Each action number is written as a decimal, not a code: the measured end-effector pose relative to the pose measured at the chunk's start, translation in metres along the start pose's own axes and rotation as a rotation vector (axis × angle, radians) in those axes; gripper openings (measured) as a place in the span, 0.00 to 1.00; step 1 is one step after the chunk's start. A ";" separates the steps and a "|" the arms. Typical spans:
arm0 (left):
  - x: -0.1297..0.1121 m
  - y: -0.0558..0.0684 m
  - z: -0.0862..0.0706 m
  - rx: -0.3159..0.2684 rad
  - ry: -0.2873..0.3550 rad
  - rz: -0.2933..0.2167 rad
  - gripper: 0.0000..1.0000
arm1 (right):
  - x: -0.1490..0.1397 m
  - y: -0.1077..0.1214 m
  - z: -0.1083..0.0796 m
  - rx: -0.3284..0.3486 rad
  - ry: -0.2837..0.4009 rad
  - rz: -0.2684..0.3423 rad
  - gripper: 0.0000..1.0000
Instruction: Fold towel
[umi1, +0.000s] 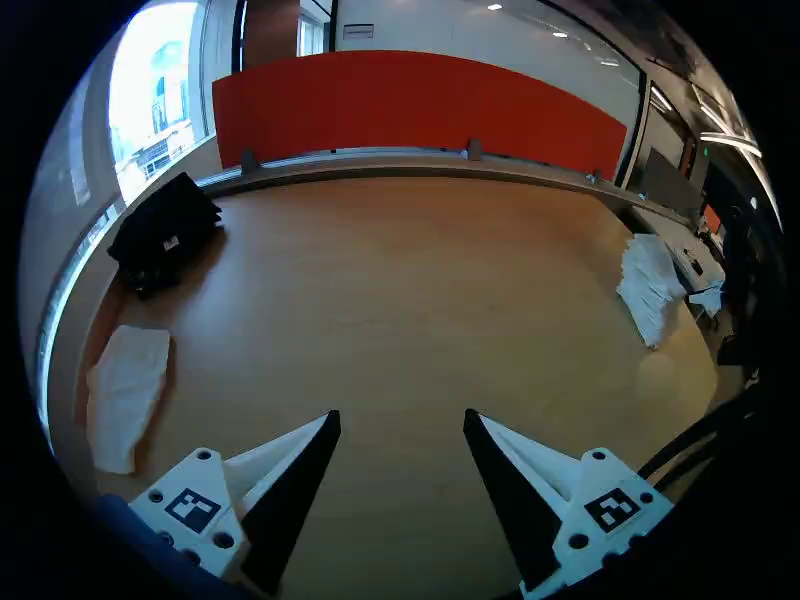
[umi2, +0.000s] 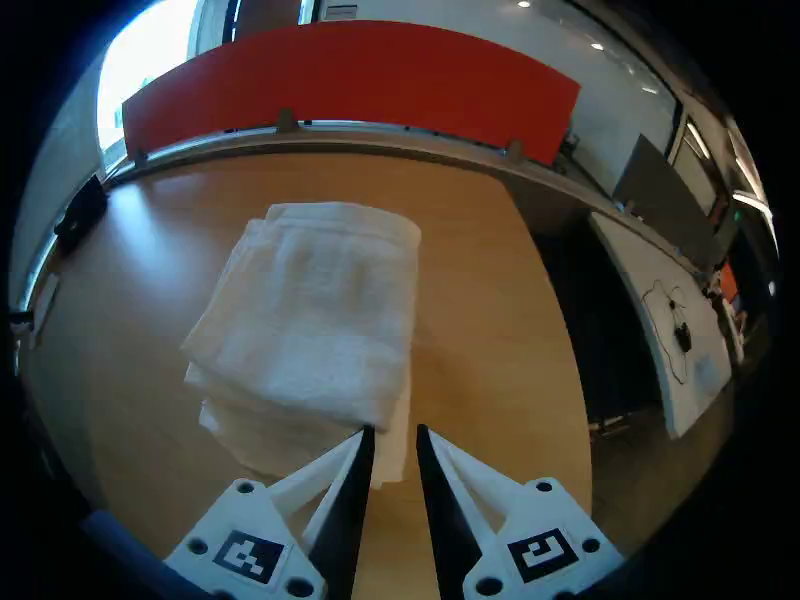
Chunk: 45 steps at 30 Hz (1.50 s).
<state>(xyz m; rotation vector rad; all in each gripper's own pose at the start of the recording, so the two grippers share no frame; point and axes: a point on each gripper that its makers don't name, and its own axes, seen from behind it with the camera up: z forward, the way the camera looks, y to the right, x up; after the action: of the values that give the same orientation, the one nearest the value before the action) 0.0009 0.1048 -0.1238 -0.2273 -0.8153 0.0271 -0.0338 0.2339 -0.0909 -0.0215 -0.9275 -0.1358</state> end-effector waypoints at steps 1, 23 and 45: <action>0.001 0.000 0.000 0.000 0.001 -0.001 0.92 | -0.001 0.001 -0.001 -0.003 -0.001 0.001 0.34; 0.003 -0.001 0.001 -0.004 0.008 -0.004 0.91 | 0.020 -0.010 -0.023 -0.024 0.088 0.017 0.92; 0.020 -0.015 -0.008 0.017 0.072 -0.029 0.92 | 0.115 -0.090 -0.072 0.056 0.383 0.017 0.92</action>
<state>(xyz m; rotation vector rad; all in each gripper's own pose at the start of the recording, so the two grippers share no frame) 0.0193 0.0909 -0.1118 -0.1995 -0.7460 -0.0014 0.0803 0.1272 -0.0455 0.0476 -0.5484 -0.0937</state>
